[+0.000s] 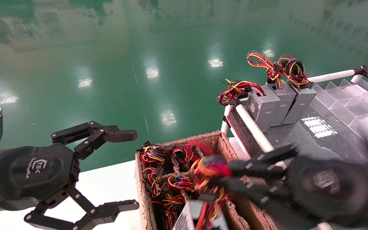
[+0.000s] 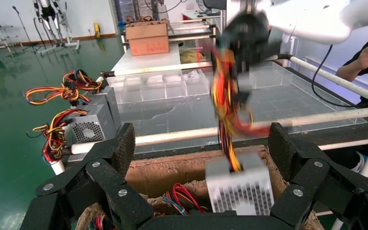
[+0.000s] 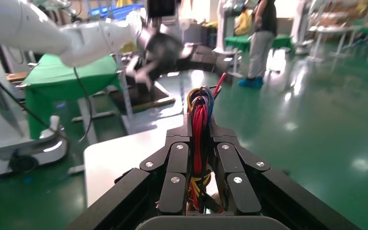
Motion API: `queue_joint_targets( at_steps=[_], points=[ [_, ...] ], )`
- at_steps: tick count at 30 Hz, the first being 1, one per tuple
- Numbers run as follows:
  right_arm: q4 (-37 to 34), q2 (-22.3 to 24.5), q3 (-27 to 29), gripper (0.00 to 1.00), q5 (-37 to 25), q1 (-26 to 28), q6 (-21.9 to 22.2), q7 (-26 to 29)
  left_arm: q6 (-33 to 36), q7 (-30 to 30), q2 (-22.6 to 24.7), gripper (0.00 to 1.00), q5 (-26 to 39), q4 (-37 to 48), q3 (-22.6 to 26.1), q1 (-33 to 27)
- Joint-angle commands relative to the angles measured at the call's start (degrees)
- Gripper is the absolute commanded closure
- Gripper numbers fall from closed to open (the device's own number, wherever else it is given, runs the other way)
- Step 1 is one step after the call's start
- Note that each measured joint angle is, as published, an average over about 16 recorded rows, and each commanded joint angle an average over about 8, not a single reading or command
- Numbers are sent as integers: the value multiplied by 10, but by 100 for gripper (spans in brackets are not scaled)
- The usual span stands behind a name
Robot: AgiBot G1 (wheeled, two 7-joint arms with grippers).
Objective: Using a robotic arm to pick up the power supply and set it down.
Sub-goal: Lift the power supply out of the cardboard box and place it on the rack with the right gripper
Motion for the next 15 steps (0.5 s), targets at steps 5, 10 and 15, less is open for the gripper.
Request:
queue_joint_targets(
  at_steps=[5,10,15],
  points=[
    [-3,61,42,100,33,10,9,3,0,0,0,0,0,0,0,0],
    [-35,117,75,100,47,8,16,-12,0,0,0,0,0,0,0,0],
    [-73,172,100,100,44,2,18,-35,0,0,0,0,0,0,0,0]
  ],
)
